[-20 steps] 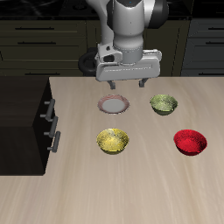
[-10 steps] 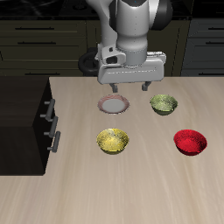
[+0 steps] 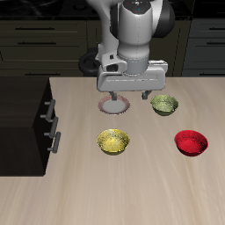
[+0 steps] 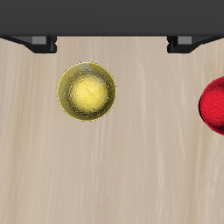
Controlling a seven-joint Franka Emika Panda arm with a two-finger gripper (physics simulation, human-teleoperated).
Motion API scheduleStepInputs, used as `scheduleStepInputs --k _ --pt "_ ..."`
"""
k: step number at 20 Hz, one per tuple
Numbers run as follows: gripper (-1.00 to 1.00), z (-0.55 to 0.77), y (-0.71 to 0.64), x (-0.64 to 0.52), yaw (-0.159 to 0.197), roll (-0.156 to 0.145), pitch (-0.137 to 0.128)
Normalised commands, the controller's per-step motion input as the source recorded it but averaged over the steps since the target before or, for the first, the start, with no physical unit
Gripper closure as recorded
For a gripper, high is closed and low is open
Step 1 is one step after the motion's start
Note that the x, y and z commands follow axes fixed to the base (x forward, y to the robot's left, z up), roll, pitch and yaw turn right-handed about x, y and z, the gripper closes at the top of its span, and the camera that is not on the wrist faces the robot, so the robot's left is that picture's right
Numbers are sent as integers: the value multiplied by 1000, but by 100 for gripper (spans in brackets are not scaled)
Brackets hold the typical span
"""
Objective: Open the middle drawer of the wooden cabinet
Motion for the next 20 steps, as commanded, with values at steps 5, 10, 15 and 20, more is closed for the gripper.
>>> scheduleStepInputs --k 5,10,15,20 --pt "-100 5 42 102 12 -4 -5" --pt "-100 -53 81 128 8 4 9" --pt "-100 18 101 113 1 -8 -12" --pt "-100 -48 100 197 -11 5 7"
